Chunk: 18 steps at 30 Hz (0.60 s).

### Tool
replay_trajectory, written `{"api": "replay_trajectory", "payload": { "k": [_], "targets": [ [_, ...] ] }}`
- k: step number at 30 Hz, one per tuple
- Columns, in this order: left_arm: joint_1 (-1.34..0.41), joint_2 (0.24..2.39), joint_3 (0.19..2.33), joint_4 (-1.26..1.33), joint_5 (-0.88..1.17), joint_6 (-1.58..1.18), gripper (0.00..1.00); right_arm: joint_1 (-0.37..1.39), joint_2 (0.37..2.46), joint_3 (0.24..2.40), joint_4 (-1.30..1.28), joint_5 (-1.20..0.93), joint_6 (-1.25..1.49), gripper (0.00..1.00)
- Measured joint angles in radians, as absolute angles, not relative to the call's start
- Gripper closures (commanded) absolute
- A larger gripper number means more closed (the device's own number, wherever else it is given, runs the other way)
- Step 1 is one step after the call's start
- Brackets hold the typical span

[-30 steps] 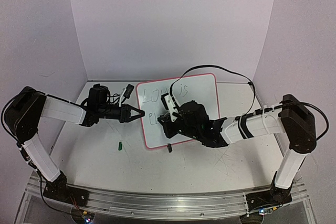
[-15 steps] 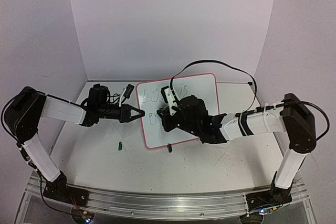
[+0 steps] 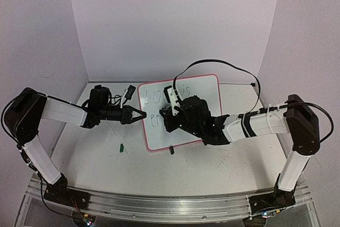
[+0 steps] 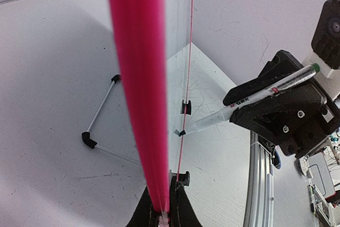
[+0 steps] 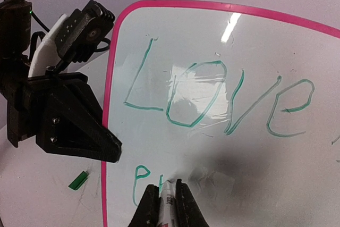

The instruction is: Write a sentence on the whiteboard

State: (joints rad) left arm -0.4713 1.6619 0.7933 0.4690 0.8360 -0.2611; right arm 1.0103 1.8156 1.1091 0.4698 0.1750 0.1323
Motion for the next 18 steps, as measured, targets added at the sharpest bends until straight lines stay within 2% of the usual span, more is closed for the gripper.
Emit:
{"api": "replay_trajectory", "payload": {
  "k": [18],
  "targets": [
    [-0.471,1.662,0.793,0.468,0.836,-0.261,1.00,1.011,1.798,1.042,0.478,0.163,0.184,1.00]
  ]
}}
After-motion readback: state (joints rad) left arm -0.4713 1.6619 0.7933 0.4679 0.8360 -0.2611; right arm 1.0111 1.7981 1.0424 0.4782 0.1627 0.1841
